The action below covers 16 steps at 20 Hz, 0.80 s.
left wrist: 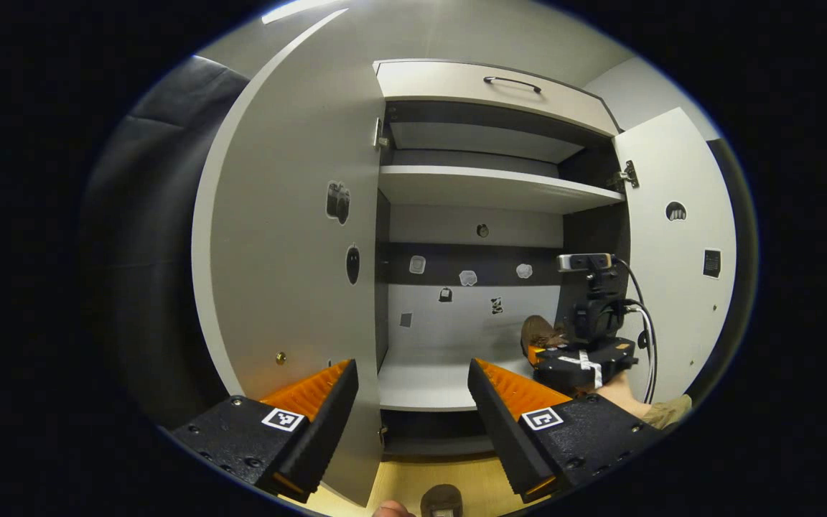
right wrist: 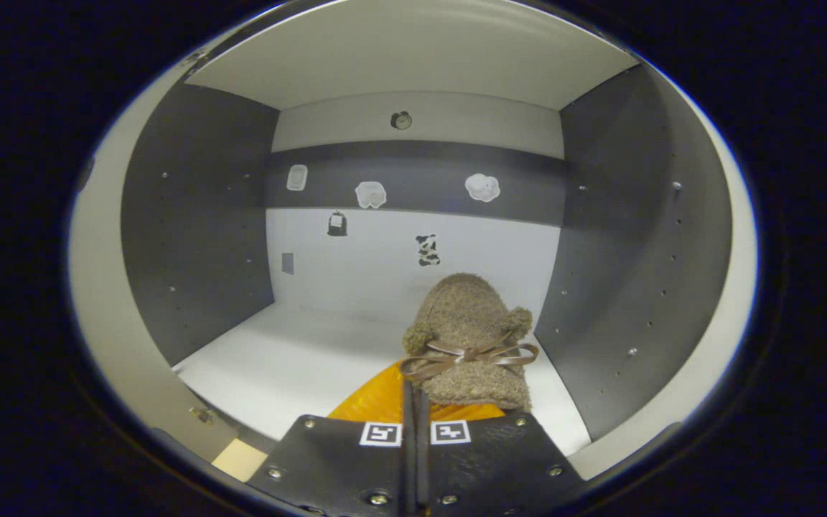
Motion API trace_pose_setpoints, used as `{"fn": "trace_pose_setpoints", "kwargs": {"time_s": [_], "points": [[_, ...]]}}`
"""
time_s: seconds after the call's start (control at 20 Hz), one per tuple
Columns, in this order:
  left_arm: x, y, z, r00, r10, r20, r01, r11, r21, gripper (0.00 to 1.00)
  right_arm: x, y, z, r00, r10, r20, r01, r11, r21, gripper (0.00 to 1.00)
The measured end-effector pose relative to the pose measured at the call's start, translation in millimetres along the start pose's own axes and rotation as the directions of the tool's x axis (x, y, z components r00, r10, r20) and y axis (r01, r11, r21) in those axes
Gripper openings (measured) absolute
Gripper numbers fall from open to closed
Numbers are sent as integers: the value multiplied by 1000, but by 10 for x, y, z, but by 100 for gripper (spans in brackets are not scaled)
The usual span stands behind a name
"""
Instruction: Grab one shoe with the right hand and put it into the shoe cabinet, grab the other shoe with the left hand and put it into the shoe cabinet; then close the right door with the right hand and the left door with the left hand.
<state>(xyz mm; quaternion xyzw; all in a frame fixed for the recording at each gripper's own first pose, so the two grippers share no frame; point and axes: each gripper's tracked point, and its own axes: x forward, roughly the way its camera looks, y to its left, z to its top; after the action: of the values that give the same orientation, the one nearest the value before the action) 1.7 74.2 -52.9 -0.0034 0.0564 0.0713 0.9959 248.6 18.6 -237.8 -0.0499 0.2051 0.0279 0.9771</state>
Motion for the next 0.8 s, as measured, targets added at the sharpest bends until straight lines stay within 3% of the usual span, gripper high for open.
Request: {"fn": "trace_pose_setpoints", "kwargs": {"time_s": [0.4,0.55,0.65,0.75,0.8], "points": [[9,14,-13,1000,16,-3,-16,1000,12,95,411,-6,-318,994,-10,-111,13,999,30,1],[0,12,-7,1000,15,-4,-15,1000,7,95,405,56,-398,987,29,-155,-19,998,68,13],[6,5,-22,1000,16,-5,-16,1000,6,95,336,58,-360,988,29,-154,-18,997,77,27],[2,9,-51,1000,16,-11,-16,1000,5,94,244,63,-364,985,35,-167,-23,997,70,48],[-4,5,-68,1000,16,-13,-15,1000,5,95,177,47,-348,986,26,-165,-17,998,54,48]]}}
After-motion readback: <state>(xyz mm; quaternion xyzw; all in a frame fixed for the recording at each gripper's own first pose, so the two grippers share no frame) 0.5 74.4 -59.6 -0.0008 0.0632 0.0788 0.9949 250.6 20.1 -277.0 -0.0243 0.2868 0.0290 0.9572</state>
